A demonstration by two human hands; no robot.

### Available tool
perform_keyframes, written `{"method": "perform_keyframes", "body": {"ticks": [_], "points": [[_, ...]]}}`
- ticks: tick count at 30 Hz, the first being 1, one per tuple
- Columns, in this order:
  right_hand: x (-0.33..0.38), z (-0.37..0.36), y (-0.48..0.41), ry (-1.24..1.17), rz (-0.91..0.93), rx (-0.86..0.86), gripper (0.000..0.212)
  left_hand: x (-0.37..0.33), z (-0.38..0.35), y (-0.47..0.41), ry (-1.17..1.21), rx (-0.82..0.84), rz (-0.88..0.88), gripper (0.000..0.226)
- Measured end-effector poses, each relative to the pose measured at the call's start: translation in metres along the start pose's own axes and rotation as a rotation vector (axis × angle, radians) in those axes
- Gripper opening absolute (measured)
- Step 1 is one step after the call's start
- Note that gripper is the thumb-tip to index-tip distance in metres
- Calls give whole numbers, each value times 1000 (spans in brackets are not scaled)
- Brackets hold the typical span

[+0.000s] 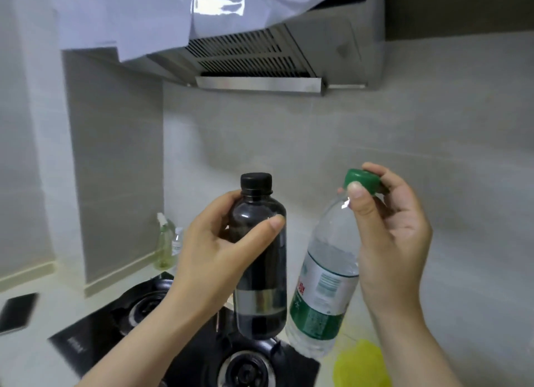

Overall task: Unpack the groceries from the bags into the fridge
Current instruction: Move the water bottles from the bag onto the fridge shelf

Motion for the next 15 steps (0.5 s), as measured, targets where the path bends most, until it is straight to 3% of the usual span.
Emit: {"method": "perform_keyframes", "body": {"ticks": [15], "points": [[-13,-113,15,-355,-76,334,23,-32,84,22,-293,-275,-55,36]]}}
Point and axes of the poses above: each hand's wrist, its own y-axis away from the middle knuckle, its own z-axis out of the back of the hand, x = y × z, the point moved 3 cm from there along -y, towards the middle knuckle, and after that the axes turned 12 degrees about y, right-handed, at the moved point
